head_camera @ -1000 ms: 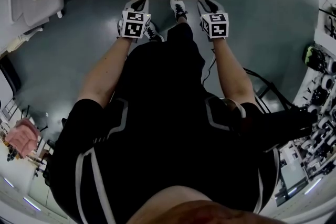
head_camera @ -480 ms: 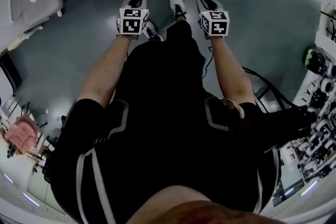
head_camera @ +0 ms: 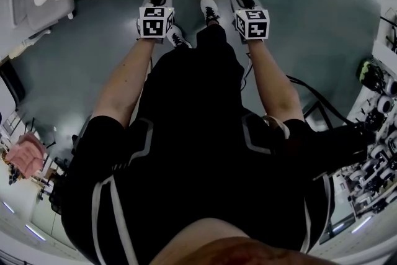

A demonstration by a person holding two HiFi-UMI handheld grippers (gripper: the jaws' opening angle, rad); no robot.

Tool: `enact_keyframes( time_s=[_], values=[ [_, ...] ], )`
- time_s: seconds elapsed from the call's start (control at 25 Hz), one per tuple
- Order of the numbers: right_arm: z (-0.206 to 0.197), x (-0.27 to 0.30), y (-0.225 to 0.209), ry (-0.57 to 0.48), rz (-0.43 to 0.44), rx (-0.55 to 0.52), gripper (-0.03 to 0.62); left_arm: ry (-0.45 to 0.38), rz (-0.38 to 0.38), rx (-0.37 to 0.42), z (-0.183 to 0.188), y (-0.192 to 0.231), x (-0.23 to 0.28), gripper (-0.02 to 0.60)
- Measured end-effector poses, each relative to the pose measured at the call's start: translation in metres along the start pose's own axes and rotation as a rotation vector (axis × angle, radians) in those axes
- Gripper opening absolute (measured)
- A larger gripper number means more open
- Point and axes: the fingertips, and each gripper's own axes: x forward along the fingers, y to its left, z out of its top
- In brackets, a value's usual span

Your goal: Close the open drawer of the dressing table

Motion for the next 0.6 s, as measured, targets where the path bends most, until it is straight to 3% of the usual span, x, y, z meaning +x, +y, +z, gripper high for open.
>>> enact_keyframes(
  time_s=[0.6],
  values=[
    [0.044,0.034,-0.024,-0.025,0.007,0.027,0.030,-0.027,0.007,-0.051,0.028,0.019,-0.004,0.005]
  ],
)
